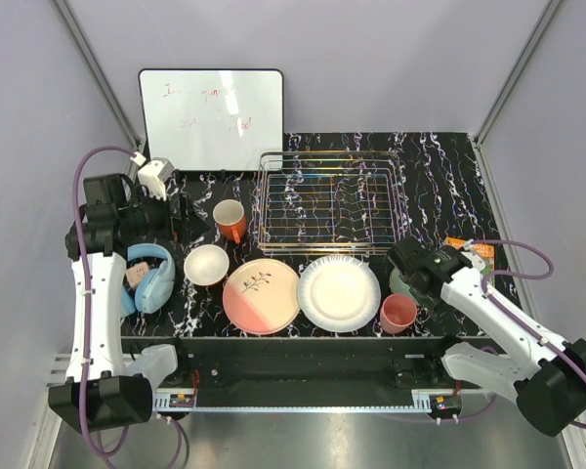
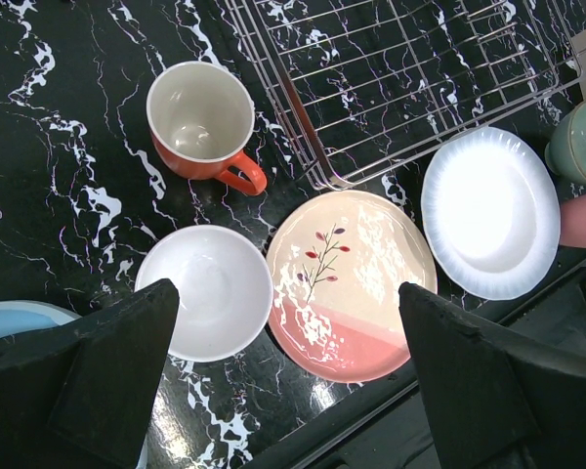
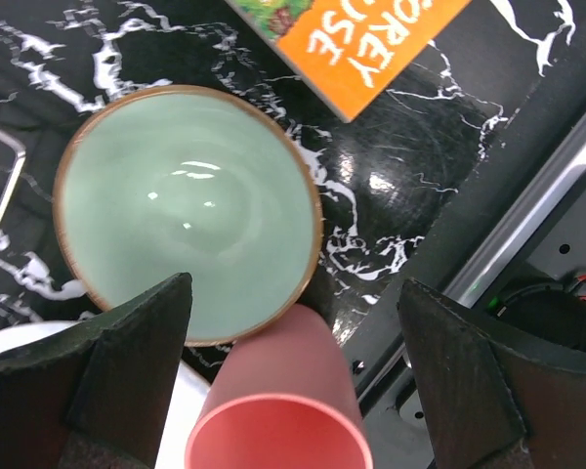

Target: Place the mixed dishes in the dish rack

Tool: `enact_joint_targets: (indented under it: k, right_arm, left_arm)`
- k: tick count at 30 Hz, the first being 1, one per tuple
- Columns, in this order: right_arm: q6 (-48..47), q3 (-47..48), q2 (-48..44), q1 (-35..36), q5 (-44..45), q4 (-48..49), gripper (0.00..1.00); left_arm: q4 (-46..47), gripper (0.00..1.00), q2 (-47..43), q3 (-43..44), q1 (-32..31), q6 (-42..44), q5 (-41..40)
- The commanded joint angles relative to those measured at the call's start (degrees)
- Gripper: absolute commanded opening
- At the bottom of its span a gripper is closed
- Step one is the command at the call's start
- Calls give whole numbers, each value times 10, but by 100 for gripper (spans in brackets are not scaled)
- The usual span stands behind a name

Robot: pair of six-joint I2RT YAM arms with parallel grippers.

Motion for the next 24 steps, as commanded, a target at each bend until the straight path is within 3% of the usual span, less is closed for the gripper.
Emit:
enact_joint_targets:
  k: [1,7,16,24]
  right_arm:
    - [58,-29,-18,0,37,24,93]
    - [67,-81,-7,0,32,73,89]
    - [66,-103,85,0,66,161,88]
    - [72,-106,94,-1,74,175,83]
  left_arm:
    - [21,99,8,15,6,6,24]
    - [21,99,16,22,8,5,24]
    - [21,99,8,22,13,8,24]
    - [22,99,11,15,16,11,16]
